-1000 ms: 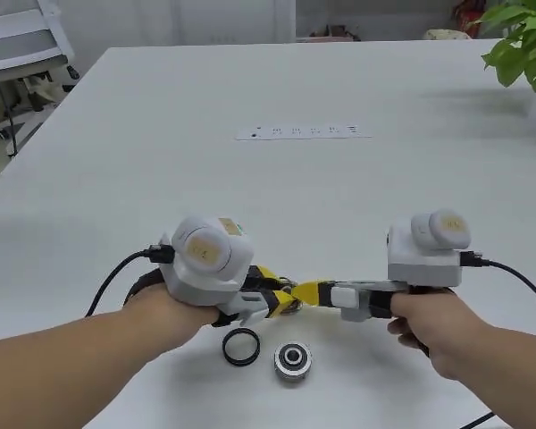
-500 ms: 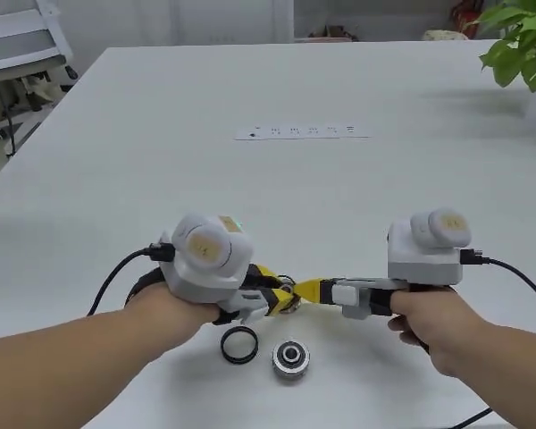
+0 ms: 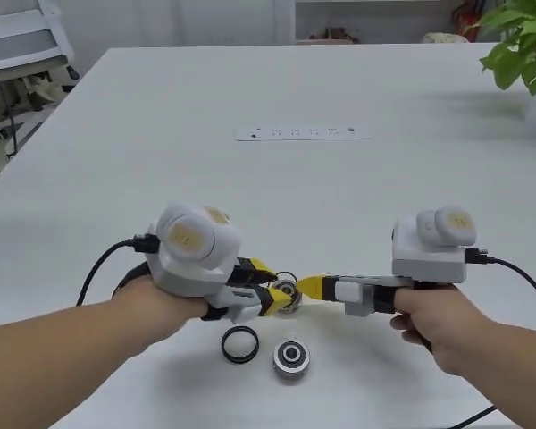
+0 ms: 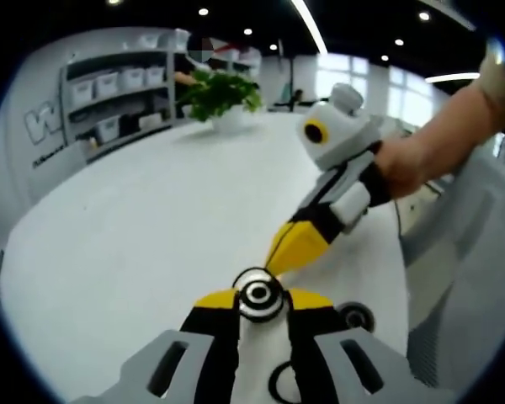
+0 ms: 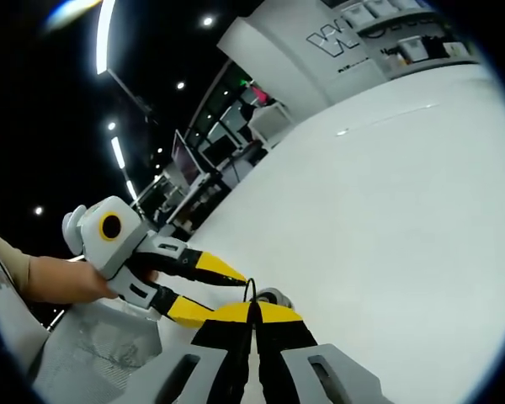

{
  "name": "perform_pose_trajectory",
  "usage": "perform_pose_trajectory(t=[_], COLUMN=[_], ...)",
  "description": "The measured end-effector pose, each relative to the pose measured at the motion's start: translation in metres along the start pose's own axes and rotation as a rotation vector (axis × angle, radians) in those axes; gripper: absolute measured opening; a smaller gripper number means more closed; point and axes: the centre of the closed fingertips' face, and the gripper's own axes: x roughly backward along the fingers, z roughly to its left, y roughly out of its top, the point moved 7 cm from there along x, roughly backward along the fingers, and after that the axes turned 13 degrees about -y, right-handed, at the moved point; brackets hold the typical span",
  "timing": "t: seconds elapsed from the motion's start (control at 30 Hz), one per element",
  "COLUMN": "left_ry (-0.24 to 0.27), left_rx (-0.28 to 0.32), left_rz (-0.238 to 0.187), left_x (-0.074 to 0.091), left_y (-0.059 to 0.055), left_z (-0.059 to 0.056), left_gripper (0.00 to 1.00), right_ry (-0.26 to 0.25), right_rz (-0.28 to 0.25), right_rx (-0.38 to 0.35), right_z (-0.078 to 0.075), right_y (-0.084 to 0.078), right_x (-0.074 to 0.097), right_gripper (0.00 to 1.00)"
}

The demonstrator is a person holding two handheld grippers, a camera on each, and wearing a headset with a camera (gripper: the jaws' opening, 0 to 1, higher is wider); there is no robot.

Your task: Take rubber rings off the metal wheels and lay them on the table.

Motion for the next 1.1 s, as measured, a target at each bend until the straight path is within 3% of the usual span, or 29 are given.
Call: perform_pose_trajectory(t=[0.4,0.87,1.1], left_ry=[-0.033,-0.034,-0.040], left_rx=[-0.018,-0.021,-0.040], left_rz=[-0.043,-0.068,-0.065], left_x=[0.034,0.072,0.084], left_y=[0.005,-0.004,-0.012], left_z=[-0.013,-0.035,-0.042], left_gripper=[0.32,0.48,0.55], right_ry=[0.037,0.086,0.114], right_rz=[-0.010,0.015,0.055], right_rx=[-0.006,0.005,0.019], right_z=[0.010,0.025,0.035], right_y=[0.006,0.006,-0.001], right_x=[0.005,0.008,0.003], right_gripper=[0.00,0.00,0.00])
